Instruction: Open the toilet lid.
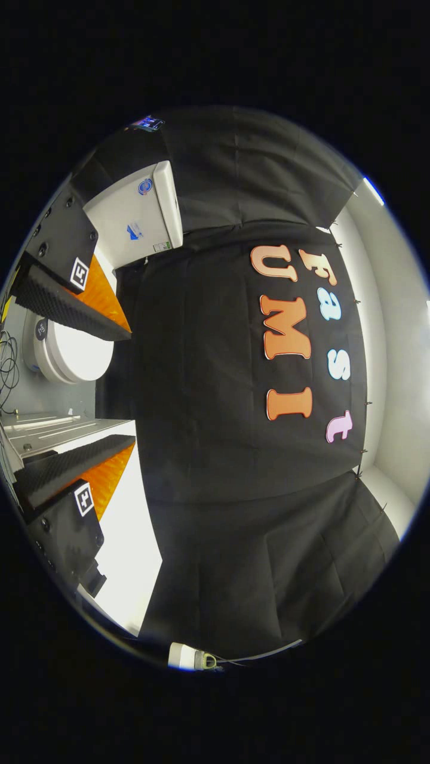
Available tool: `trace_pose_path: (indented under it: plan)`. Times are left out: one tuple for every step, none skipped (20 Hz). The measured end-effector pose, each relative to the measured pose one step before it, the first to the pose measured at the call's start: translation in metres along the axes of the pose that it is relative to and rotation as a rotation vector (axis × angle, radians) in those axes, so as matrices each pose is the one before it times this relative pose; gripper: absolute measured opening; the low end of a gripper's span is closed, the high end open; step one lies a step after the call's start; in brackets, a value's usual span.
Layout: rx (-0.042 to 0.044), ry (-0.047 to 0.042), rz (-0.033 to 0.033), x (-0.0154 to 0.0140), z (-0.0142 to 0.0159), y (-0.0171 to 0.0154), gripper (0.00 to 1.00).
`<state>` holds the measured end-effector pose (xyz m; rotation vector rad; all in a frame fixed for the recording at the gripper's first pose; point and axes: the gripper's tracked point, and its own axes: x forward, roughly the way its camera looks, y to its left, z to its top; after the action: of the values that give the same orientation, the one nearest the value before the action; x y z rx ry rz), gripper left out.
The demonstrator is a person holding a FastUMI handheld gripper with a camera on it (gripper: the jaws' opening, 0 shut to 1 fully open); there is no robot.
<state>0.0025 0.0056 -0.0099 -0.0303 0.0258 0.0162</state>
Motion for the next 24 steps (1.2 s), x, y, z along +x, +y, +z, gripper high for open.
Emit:
trace_pose_path:
  plan:
    - [-0.00004, -0.00007, -0.00051, 0.00037, 0.00056, -0.00034, 1.0]
    - [0.0003, -0.00011, -0.00029, 0.00014, 0.00014, -0.00061, 1.0]
    - [0.00015, 0.00028, -0.00038, -0.00035, -0.00027, 0.00011, 1.0]
    - [0.00012, 0.00014, 0.0001, 0.00014, 0.00003, 0.00001, 1.0]
    - [-0.00015, 0.00027, 0.00016, 0.00018, 0.00028, 0.00058, 1.0]
    - [0.00007, 0.00087, 0.00046, -0.00003, -0.00019, 0.00013, 1.0]
    - [-0.00017, 0.00059, -0.00002, 0.00017, -0.0007, -0.00025, 1.0]
    - [-0.00132, 0.00036, -0.00168, 0.00002, -0.00044, -0.00015, 1.0]
    - [-0.0028, -0.00038, -0.00374, 0.00046, 0.0003, -0.00116, 1.0]
    - [-0.00251, -0.00048, -0.00277, -0.00055, -0.00015, -0.0008, 1.0]
    - [-0.00157, -0.00078, -0.00091, -0.00017, 0.0007, 0.00015, 1.0]
    - [-0.00108, -0.00031, 0.00044, 0.00028, 0.0003, 0.00089, 1.0]
    - [-0.00157, 0.00057, 0.00147, -0.00016, -0.00004, 0.00077, 1.0]
    - [-0.00296, 0.00072, 0.00099, -0.00003, -0.00053, 0.00049, 1.0]
    - [-0.00594, 0.00015, -0.00034, -0.00037, 0.00039, -0.00004, 1.0]
    - [-0.00912, -0.00234, -0.00089, -0.00088, 0.00068, 0.00133, 1.0]
    - [-0.00906, -0.00166, -0.00215, -0.00121, 0.00192, 0.0016, 1.0]
    - [-0.0077, -0.00306, 0.00085, -0.00164, 0.00077, 0.00382, 1.0]
    - [-0.01279, -0.00243, 0.00123, -0.00195, 0.00244, 0.00589, 1.0]
    - [-0.01033, -0.00216, 0.00144, -0.00144, 0.00073, 0.00625, 1.0]
    - [-0.00746, -0.00358, 0.01357, -0.00025, 0.00177, 0.00972, 1.0]
    - [-0.00101, 0.00071, 0.02205, 0.0001, -0.00013, 0.01265, 1.0]
    - [0.0008, 0.00376, 0.02784, 0.00195, -0.00108, 0.01376, 1.0]
    - [0.00084, -0.00013, 0.02336, 0.00065, -0.00029, 0.01245, 1.0]
